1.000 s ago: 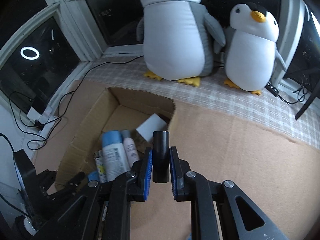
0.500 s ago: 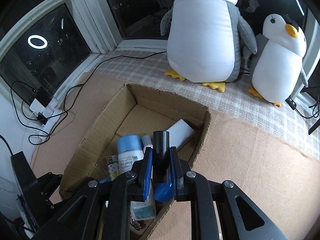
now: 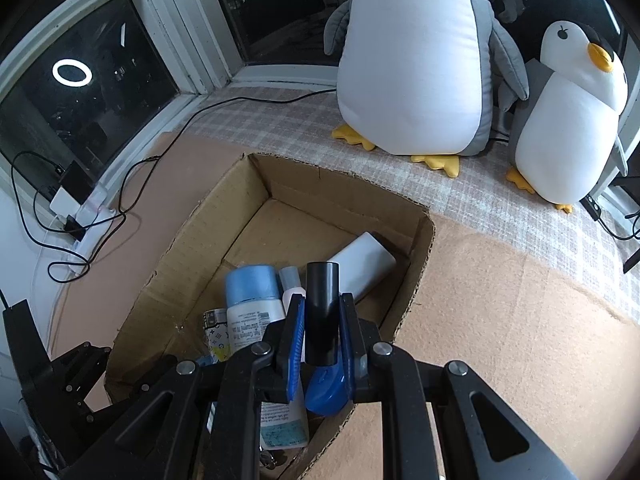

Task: Organize rigid objects
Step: 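Carry the black cylinder into the box and release it, then return the right gripper to the blue eye-drop bottle and grasp it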

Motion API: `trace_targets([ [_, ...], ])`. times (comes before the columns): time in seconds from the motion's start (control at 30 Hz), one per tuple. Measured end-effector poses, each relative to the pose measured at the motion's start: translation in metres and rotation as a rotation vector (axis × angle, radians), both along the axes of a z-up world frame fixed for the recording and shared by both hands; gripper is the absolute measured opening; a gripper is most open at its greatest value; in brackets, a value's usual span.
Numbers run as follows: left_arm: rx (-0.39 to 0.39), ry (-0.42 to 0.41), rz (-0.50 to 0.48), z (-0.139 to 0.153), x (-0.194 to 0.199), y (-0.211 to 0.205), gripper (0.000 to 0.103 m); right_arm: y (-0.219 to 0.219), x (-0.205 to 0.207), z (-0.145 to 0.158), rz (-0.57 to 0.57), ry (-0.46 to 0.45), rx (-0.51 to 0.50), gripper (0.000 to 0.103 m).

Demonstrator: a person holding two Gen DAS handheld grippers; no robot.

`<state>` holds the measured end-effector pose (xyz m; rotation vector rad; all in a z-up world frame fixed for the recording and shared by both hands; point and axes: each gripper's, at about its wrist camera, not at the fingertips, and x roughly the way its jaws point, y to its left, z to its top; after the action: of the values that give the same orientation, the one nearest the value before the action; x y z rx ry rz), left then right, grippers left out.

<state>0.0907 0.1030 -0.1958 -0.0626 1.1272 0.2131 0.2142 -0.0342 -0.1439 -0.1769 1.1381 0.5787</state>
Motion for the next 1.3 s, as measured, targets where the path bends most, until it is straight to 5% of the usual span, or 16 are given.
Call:
trace_targets([
  [0.4,0.003,0.0,-0.001,0.0,0.0,0.001,0.035,0.001,-0.005,0.006,0.014,-0.017,0.003,0.038],
  [0.9,0.001,0.0,-0.003,0.0,0.0,0.001,0.035,-0.036,-0.028,0.042,-0.032,-0.028,0.04,0.038],
  [1.3,0.007,-0.003,-0.008,-0.002,0.001,-0.001,0.035,-0.101,-0.073,0.108,-0.113,-0.071,0.086,0.038],
])
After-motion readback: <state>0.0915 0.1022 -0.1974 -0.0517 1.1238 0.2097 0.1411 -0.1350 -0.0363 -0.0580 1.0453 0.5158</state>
